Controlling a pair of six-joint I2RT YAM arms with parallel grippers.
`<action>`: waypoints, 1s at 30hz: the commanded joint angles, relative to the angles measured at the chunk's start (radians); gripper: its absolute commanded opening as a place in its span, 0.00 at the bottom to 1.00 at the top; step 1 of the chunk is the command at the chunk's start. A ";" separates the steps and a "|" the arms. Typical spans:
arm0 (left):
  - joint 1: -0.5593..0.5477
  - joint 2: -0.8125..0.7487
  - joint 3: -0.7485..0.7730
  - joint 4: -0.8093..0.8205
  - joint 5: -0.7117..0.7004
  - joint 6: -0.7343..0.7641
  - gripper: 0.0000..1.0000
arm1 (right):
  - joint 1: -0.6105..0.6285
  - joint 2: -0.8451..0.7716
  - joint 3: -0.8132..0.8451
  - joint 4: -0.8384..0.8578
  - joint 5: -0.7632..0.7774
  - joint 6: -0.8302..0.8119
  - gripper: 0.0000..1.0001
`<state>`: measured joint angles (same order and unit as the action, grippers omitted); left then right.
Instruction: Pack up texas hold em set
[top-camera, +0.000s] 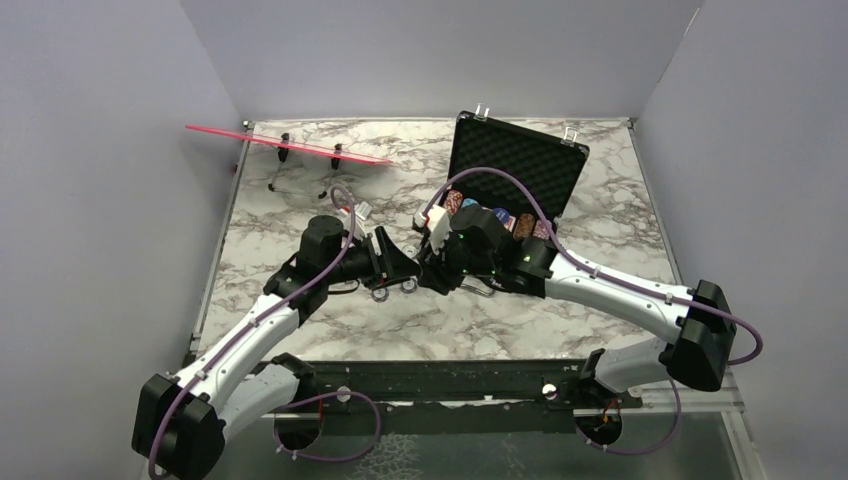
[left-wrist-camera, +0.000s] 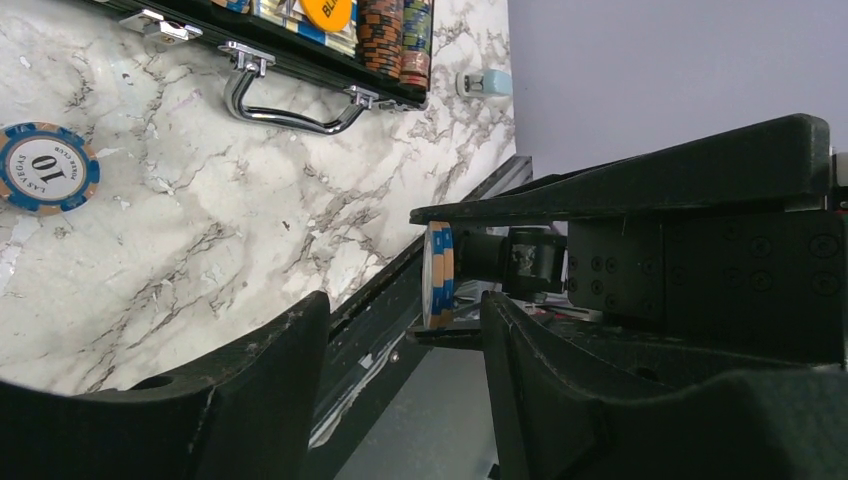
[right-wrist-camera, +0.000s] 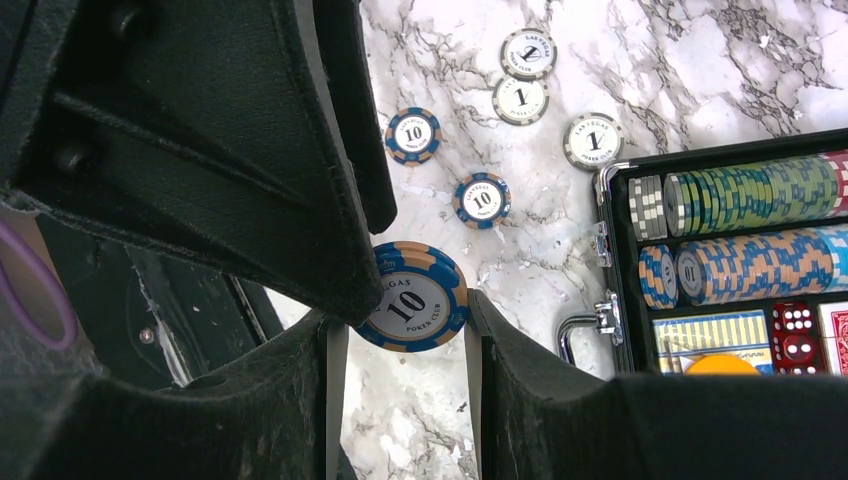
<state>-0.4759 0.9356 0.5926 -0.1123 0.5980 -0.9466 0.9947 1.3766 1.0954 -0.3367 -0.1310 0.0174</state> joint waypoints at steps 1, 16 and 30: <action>0.010 0.008 0.026 0.048 0.083 0.030 0.58 | 0.005 0.010 0.009 0.036 -0.029 -0.025 0.18; 0.011 0.053 0.061 0.012 0.143 0.146 0.00 | 0.005 0.033 0.025 0.033 -0.009 0.001 0.34; 0.010 0.057 0.249 0.015 -0.111 0.812 0.00 | -0.176 -0.135 -0.023 -0.035 0.059 0.331 0.81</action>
<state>-0.4648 0.9943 0.8051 -0.1856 0.5461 -0.4477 0.8852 1.2938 1.0958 -0.3546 -0.0746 0.1997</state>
